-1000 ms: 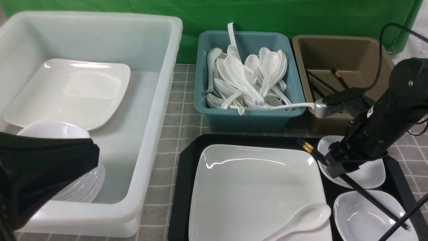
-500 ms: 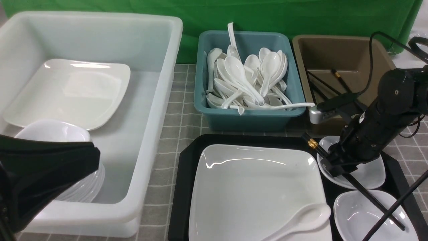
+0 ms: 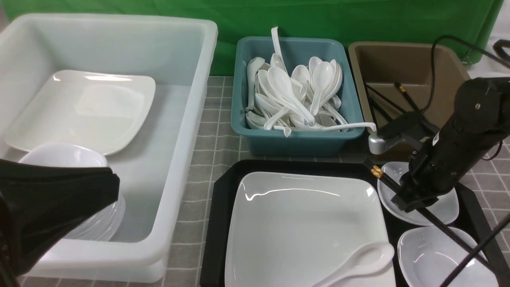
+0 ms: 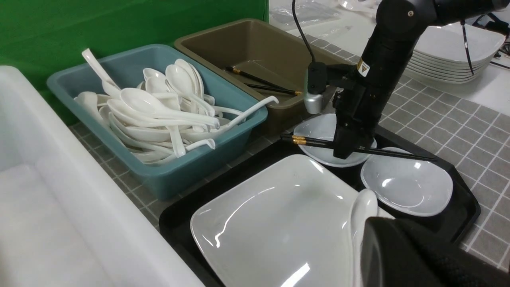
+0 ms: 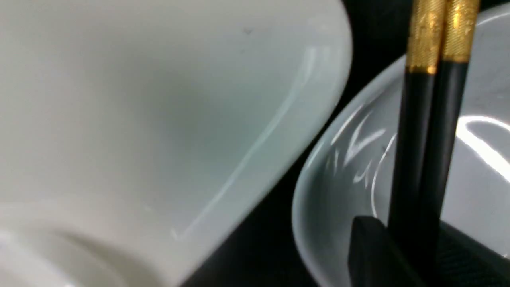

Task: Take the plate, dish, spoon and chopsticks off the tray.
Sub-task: Use the right arm to grab a pair of chopsticks from the plate, then use the right arm to put the chopsticks into the small storage box on the right

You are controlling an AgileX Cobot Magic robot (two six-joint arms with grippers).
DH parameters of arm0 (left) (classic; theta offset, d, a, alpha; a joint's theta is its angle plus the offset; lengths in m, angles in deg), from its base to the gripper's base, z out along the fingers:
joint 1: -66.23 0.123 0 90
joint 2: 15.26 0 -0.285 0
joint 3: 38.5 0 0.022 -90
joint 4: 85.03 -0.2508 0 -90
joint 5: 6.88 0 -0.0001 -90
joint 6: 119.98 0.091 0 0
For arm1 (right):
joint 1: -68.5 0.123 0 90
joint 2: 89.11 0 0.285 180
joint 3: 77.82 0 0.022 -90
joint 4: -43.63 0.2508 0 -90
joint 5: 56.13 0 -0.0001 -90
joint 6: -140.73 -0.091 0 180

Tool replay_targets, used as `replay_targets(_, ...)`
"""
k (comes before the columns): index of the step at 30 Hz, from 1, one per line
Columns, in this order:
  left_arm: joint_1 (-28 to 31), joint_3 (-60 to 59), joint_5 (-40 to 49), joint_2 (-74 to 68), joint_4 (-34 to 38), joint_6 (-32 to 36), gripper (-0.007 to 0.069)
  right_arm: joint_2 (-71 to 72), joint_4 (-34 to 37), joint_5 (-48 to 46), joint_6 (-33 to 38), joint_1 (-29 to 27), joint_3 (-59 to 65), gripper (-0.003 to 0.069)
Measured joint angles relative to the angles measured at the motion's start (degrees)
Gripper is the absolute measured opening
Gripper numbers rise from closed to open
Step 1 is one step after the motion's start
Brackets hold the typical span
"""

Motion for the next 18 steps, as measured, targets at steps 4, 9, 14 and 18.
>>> replay_targets(4,0.0,0.0,-6.9,0.0,0.1,0.1,0.0004,7.3,6.9,-0.1,5.2,2.7,0.0,0.0143)
replay_targets(9,0.0,0.0,-15.1,0.0,0.1,1.6,0.0004,11.8,11.4,11.6,-4.0,0.6,-5.6,0.0143)
replay_targets(14,0.0,0.0,-16.5,0.0,0.0,1.7,0.0004,8.4,12.4,23.5,-10.8,-5.3,-14.4,0.0143)
replay_targets(18,0.0,0.0,-15.4,0.0,0.0,1.7,0.0004,0.7,12.8,31.9,-13.8,-9.0,-21.6,0.0143)
